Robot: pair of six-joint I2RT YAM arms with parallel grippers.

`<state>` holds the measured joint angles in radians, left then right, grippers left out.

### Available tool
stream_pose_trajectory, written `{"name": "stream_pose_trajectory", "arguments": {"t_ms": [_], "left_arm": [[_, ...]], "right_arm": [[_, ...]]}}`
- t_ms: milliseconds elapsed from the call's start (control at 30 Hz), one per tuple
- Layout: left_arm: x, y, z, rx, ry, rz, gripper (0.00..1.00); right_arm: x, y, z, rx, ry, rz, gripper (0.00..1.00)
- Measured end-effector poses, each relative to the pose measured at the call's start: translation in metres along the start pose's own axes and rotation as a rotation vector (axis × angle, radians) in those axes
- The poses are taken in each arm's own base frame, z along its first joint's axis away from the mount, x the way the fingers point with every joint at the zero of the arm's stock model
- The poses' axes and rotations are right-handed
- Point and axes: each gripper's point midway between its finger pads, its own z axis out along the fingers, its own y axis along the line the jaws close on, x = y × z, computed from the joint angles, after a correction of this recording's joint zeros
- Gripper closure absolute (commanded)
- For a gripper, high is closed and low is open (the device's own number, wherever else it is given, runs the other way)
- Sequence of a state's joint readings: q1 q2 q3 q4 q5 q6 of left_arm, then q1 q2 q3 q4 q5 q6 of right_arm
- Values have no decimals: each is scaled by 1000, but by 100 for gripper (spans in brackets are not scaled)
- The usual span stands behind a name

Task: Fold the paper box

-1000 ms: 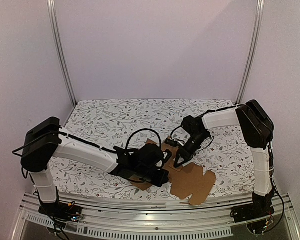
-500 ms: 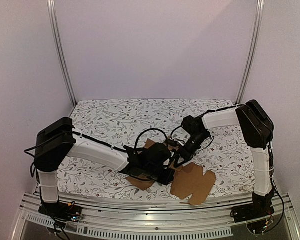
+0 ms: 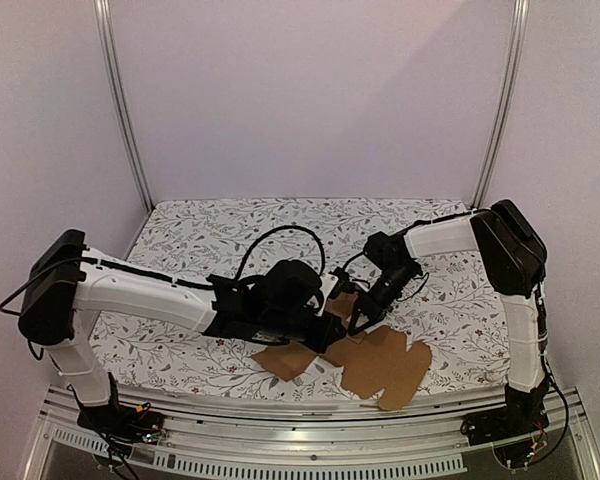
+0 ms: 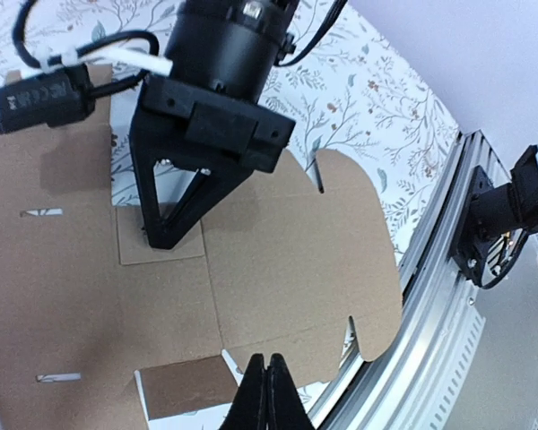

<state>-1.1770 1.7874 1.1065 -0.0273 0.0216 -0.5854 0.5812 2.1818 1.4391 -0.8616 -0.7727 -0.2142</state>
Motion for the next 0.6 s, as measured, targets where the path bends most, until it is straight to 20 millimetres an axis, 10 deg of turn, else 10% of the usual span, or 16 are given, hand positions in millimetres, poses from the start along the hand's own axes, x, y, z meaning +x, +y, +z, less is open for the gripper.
{"name": "stream_pose_trajectory", "arguments": {"t_ms": [333,600], "left_arm": [[44,26,-18,-75,127,34,100],[63,36,6,-101,202,52,100]], "right_arm": [[0,0,0,-1,1,2,96],[0,0,0,-4,1,3,96]]}}
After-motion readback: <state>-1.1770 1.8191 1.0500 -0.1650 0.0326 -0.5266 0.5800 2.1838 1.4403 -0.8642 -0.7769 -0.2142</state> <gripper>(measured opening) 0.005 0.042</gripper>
